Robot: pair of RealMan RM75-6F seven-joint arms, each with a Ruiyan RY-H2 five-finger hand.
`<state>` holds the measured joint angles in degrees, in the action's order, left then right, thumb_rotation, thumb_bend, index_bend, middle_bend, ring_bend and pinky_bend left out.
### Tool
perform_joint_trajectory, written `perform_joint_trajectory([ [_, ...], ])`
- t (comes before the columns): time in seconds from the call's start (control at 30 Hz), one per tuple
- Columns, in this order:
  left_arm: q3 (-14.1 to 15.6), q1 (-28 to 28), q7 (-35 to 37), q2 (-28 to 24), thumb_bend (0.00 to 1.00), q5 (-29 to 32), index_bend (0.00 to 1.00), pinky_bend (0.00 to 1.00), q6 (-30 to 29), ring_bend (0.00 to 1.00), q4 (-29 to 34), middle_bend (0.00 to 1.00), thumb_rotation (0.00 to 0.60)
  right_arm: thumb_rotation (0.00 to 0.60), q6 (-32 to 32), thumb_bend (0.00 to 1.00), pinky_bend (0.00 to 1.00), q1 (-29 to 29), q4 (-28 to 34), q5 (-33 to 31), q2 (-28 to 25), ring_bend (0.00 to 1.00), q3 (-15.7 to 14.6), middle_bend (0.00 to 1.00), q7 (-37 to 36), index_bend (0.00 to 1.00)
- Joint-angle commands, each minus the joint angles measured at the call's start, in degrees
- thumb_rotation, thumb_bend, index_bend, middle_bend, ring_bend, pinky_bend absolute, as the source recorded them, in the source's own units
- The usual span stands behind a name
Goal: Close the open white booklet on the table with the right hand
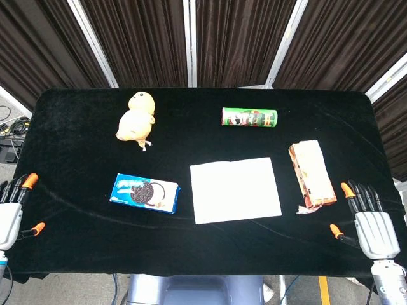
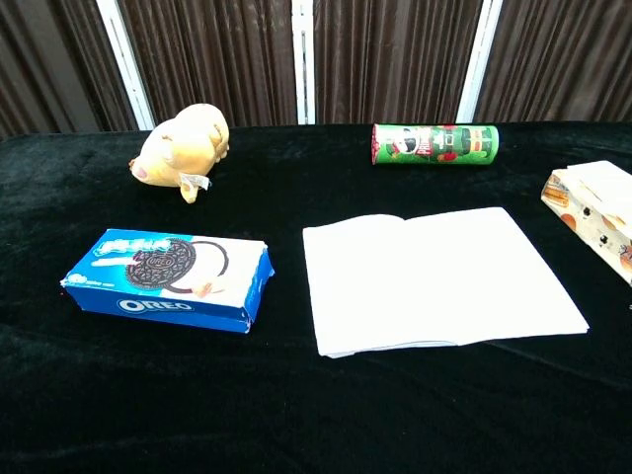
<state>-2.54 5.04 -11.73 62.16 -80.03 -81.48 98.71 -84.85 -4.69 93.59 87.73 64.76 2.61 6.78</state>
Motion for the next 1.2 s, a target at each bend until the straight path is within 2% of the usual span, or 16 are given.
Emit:
perform_joint_trajectory([
  [0.03,0.2,0.1,0.4,-0.2,0.11,0.0,0.00,0.00,-0.3,0.00,-0.1,0.00,0.600,0.600,0.4,0.16,0.00,-0.1,0.0,-0.3,0.1,0.00,-0.1,0.00,0.2,0.00],
  [0.57,0.2,-0.1,1.8,-0.6,0.11,-0.7,0.00,0.00,-1.0,0.00,-0.1,0.00,0.600,0.600,1.5,0.16,0.00,-0.7,-0.5,0.2,0.6,0.00,-0.3,0.00,-1.1,0.00],
  [0.77,0.0,-0.2,1.4,-0.5,0.11,0.0,0.00,0.00,-1.0,0.00,-0.1,0.00,0.600,0.600,3.0,0.16,0.00,-2.2,-1.6,1.3,1.5,0.00,-0.2,0.00,-4.5,0.00],
  [0.93,-0.2,-0.3,1.2,-0.2,0.12,0.6,0.00,0.00,-1.4,0.00,-0.2,0.00,0.600,0.600,4.8,0.15,0.00,-6.1,-3.4,9.7,2.8,0.00,-2.4,0.00,-14.4,0.00],
  [1.2,-0.2,-0.5,1.1,0.1,0.12,0.4,0.00,0.00,-1.8,0.00,-0.4,0.00,0.600,0.600,10.8,0.09,0.00,-11.4,-1.1,15.4,6.7,0.00,-4.8,0.00,-15.9,0.00],
])
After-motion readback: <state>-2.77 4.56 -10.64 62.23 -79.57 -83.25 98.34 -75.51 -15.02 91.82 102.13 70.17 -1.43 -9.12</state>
